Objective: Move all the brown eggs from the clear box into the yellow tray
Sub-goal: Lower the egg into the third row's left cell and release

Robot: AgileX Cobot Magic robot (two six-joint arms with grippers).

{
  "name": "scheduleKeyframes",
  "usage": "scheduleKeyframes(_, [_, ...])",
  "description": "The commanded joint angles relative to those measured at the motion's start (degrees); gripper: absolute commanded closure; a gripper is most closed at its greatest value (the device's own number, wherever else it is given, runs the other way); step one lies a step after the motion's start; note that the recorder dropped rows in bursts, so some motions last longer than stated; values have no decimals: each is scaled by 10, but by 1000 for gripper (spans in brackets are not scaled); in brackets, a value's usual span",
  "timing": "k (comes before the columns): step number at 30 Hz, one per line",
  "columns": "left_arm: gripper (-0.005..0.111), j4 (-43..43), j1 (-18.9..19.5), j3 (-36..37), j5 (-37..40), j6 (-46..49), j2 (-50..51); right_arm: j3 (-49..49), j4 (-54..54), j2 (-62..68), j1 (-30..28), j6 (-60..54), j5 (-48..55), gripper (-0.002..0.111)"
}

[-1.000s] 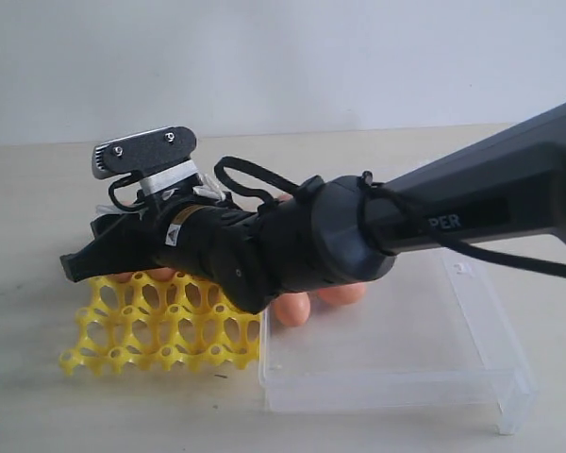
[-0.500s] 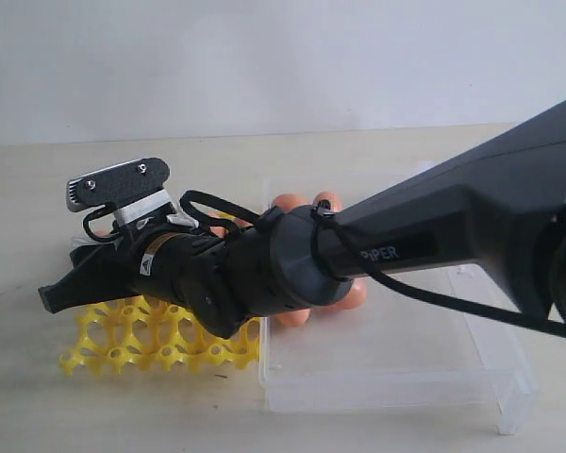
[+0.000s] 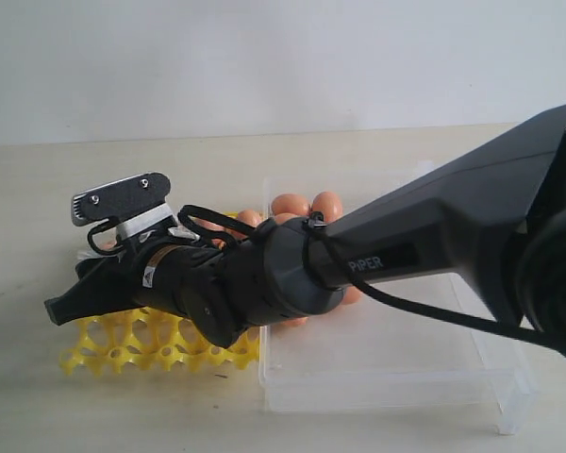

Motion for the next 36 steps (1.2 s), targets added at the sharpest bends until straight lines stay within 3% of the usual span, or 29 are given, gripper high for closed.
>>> scheduleKeyframes(1, [107, -2, 1, -2, -6, -2, -3, -4, -6, 1, -1, 4, -15, 108])
scheduleKeyframes(20, [107, -2, 1, -2, -6, -2, -3, -5, -6, 8, -1, 8, -39, 108])
scheduleKeyframes(36, [107, -2, 1, -2, -6, -2, -3, -41, -9, 25, -1, 8, 4, 108])
